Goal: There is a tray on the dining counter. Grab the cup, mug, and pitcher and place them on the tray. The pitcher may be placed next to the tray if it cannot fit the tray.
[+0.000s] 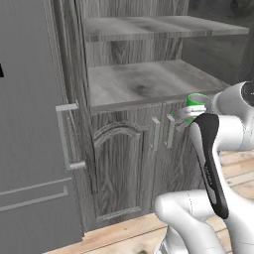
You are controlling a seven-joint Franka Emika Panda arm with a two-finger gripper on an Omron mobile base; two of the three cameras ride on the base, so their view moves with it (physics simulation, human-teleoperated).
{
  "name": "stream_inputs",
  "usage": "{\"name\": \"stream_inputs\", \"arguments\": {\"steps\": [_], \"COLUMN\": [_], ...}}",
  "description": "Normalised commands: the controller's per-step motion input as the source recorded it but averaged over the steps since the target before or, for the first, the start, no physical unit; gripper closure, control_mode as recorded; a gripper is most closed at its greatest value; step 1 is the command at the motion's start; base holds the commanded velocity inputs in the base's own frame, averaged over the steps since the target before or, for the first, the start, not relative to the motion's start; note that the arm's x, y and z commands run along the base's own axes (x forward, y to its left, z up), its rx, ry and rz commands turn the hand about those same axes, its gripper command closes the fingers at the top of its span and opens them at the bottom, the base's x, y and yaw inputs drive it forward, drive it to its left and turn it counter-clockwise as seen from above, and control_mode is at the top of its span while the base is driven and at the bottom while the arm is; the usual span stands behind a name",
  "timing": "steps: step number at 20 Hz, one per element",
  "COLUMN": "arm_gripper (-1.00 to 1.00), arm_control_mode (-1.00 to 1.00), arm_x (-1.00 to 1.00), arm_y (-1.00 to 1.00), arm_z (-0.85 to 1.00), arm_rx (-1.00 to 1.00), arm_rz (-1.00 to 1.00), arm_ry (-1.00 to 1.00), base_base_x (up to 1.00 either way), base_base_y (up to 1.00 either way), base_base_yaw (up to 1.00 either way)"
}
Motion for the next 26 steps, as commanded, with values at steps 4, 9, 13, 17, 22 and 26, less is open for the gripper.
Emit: {"name": "stream_inputs", "arguments": {"steps": [4, 9, 13, 17, 22, 26], "arm_gripper": [1.0, 1.0, 1.0, 1.0, 1.0, 1.0], "arm_control_mode": [1.0, 1.0, 1.0, 1.0, 1.0, 1.0], "arm_x": [0.0, 0.0, 0.0, 0.0, 0.0, 0.0], "arm_y": [0.0, 0.0, 0.0, 0.0, 0.0, 0.0], "arm_z": [0.0, 0.0, 0.0, 0.0, 0.0, 0.0], "arm_rx": [0.0, 0.0, 0.0, 0.0, 0.0, 0.0], "arm_rz": [0.0, 0.0, 0.0, 0.0, 0.0, 0.0], "arm_ry": [0.0, 0.0, 0.0, 0.0, 0.0, 0.0], "base_base_x": [-0.84, -0.7, -0.67, -0.49, -0.15, 0.0], "base_base_y": [-0.01, -0.04, -0.1, 0.0, 0.0, 0.0], "base_base_yaw": [-0.32, -0.34, -0.36, -0.47, -0.58, -0.67]}}
